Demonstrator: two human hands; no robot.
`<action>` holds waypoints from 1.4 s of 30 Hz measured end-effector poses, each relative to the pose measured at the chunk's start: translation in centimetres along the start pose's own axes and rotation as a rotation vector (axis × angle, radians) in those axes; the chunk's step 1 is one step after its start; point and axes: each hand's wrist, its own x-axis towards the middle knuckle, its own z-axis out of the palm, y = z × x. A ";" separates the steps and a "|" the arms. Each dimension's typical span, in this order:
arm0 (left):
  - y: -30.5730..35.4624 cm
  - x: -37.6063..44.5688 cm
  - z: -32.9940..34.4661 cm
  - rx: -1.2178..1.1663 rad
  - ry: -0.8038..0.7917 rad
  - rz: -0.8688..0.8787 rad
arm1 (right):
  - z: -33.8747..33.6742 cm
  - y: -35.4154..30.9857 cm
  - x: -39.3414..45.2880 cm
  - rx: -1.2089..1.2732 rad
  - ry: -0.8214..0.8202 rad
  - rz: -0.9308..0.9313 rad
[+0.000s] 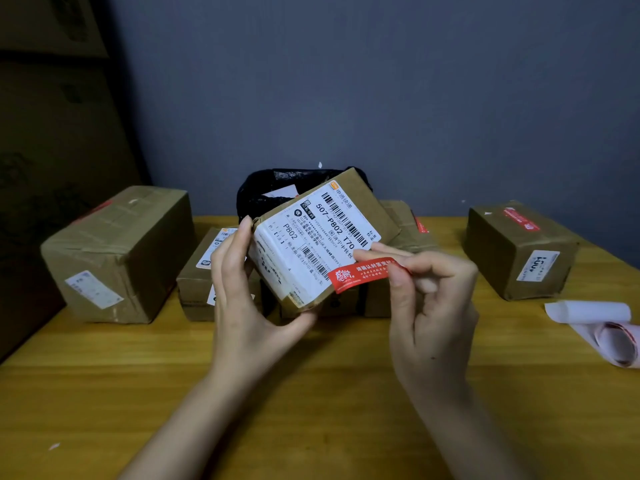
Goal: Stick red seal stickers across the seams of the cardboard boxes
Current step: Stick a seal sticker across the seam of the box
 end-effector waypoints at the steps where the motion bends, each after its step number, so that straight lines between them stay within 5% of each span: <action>1: 0.0 0.0 0.0 -0.001 0.001 -0.002 | 0.0 0.0 0.0 -0.005 -0.003 -0.008; 16: 0.1 0.1 -0.2 0.029 0.010 0.015 | -0.1 -0.1 0.0 -0.014 -0.027 -0.124; 29: -0.1 0.1 -0.3 0.002 -0.011 -0.002 | -0.1 -0.4 0.5 0.018 0.068 -0.025; 36: 1.2 0.2 -0.6 -0.157 0.007 -0.093 | -0.3 -1.4 1.3 0.325 0.125 0.261; 42: 3.7 -0.1 -1.8 -0.252 -0.139 -0.176 | -1.9 -2.2 2.1 0.506 0.115 0.548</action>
